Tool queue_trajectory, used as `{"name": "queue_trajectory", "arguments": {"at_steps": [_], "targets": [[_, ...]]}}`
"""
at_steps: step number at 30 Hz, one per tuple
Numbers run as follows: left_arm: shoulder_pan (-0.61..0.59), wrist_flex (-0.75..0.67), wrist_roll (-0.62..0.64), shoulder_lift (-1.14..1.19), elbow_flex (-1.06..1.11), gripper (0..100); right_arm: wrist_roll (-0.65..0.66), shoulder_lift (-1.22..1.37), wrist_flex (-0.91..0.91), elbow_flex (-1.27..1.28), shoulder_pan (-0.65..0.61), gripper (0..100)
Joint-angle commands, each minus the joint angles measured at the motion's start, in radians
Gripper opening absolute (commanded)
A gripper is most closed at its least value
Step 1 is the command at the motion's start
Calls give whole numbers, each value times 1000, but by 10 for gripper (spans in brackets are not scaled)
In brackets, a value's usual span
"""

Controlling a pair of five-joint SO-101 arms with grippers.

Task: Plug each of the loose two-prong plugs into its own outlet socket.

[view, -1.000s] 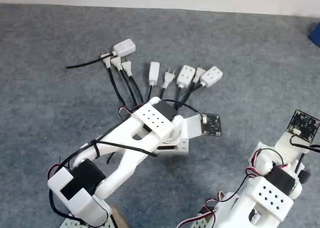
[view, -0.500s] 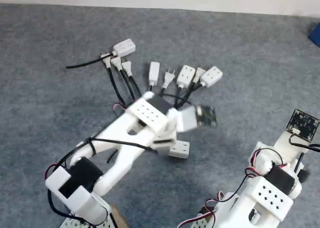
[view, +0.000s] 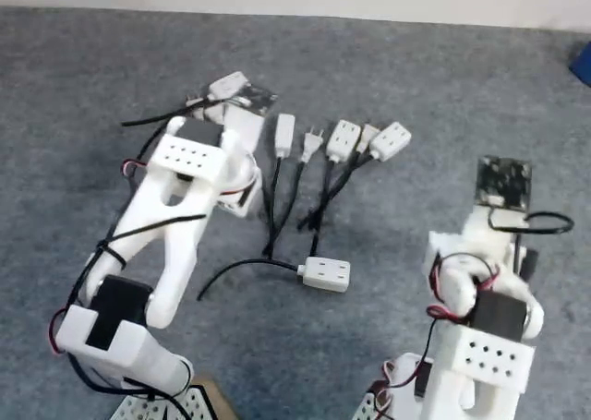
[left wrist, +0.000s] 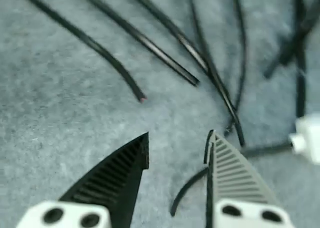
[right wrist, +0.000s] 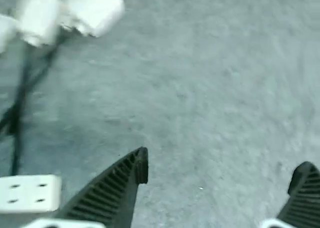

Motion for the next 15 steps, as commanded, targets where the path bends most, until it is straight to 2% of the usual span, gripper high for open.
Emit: {"name": "queue_trajectory", "arguments": {"at_steps": [1,7,10,15], "targets": [[-62,-115,89,-19,42,192,-3,194,42,-199,-91,421],[-173,-247,209,-31,82,193,-126,716,42,-486,-271,421],[-231,-285,261,-50,117,193,-133,974,42,-665,-358,421],[-257,-387,270,-97,196,193,-138,1313,48,-1017,-447,421]]}}
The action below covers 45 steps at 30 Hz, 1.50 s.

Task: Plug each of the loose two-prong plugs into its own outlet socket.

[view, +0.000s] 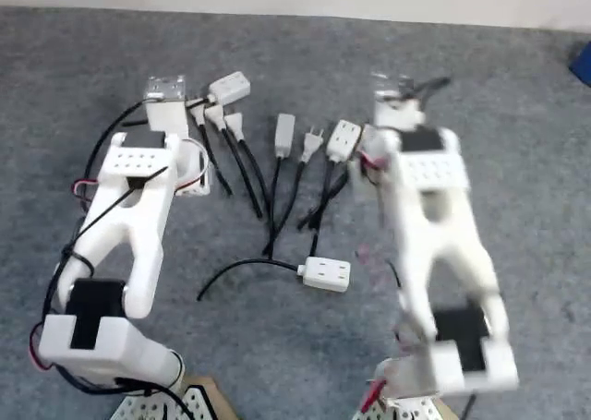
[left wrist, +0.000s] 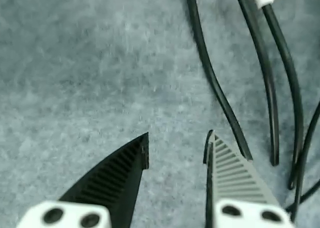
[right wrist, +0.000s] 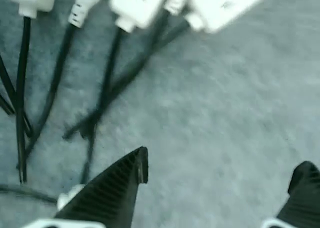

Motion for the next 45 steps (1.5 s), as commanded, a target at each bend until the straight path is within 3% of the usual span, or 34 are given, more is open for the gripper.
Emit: {"name": "queue_trajectory", "arguments": {"at_steps": [1,3,8,12,20,31,34,38,45], "targets": [[-18,-101,12,-87,50,193,-14,208,30,-309,-71,421],[-15,-137,12,-107,84,193,-55,314,81,-461,-105,421],[-13,-206,9,-147,151,193,-356,576,170,-831,-127,421],[-7,-224,8,-157,177,193,-470,756,176,-1063,-137,421],[10,-224,6,-156,177,193,-706,957,217,-1296,-203,421],[10,-221,6,-156,177,193,-706,1090,133,-1429,-239,421],[10,-221,6,-156,177,193,-643,1096,114,-1429,-239,421],[10,-221,6,-156,177,193,-522,1053,173,-1466,-243,421],[31,-221,6,-151,177,193,-523,977,254,-1495,-272,421]]}}
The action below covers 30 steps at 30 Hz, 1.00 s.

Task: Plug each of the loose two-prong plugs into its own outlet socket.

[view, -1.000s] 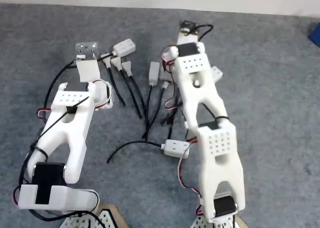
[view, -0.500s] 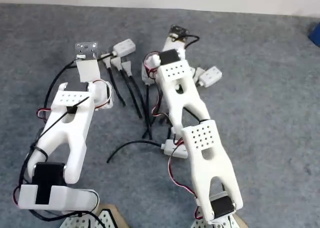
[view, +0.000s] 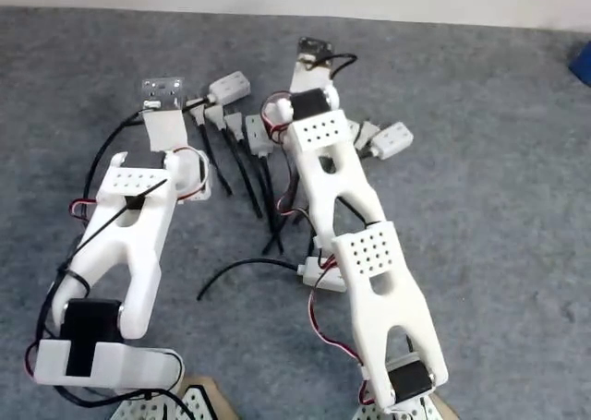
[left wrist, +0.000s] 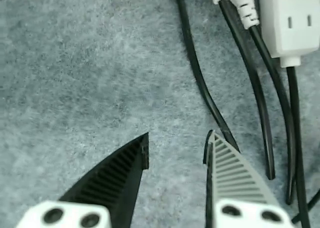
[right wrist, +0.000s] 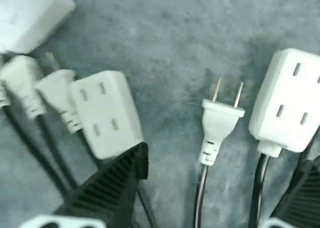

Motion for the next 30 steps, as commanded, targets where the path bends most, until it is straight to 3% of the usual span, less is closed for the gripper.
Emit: {"name": "queue_trajectory", "arguments": {"at_steps": [1,10,30], "targets": [[25,-15,5,-38,-4,193,17,-91,24,-30,-35,421],[25,-14,5,-38,-4,193,17,-5,12,8,-99,421],[25,-14,5,-36,-2,193,25,56,-87,10,-2,421]]}}
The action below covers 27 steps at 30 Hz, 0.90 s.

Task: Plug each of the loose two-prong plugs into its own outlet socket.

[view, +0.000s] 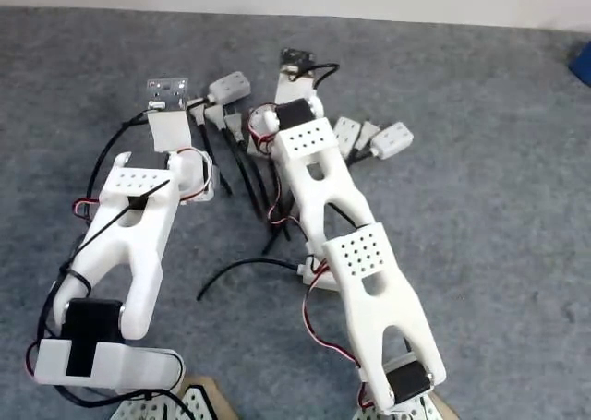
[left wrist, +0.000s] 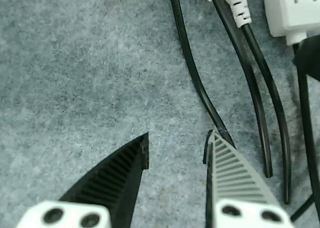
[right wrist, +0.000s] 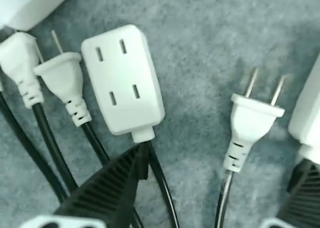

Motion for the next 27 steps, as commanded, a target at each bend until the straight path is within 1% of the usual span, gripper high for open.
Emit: {"name": "queue_trajectory", "arguments": {"at_steps": [1,6,8,13,15,19,27], "targets": [[13,-14,5,-36,-4,193,21,-18,-19,-5,31,421],[13,-14,5,-36,-4,193,21,-18,-33,-2,31,420],[13,-14,5,-36,-4,193,21,-18,-30,-2,30,396],[13,-14,5,-36,-4,193,21,-18,-24,-1,35,202],[13,-14,5,-36,-4,193,18,-18,-10,-1,36,153],[13,-14,5,-36,-4,193,17,-25,73,-10,25,148],[13,-14,5,-36,-4,193,21,-18,74,-8,64,149]]}}
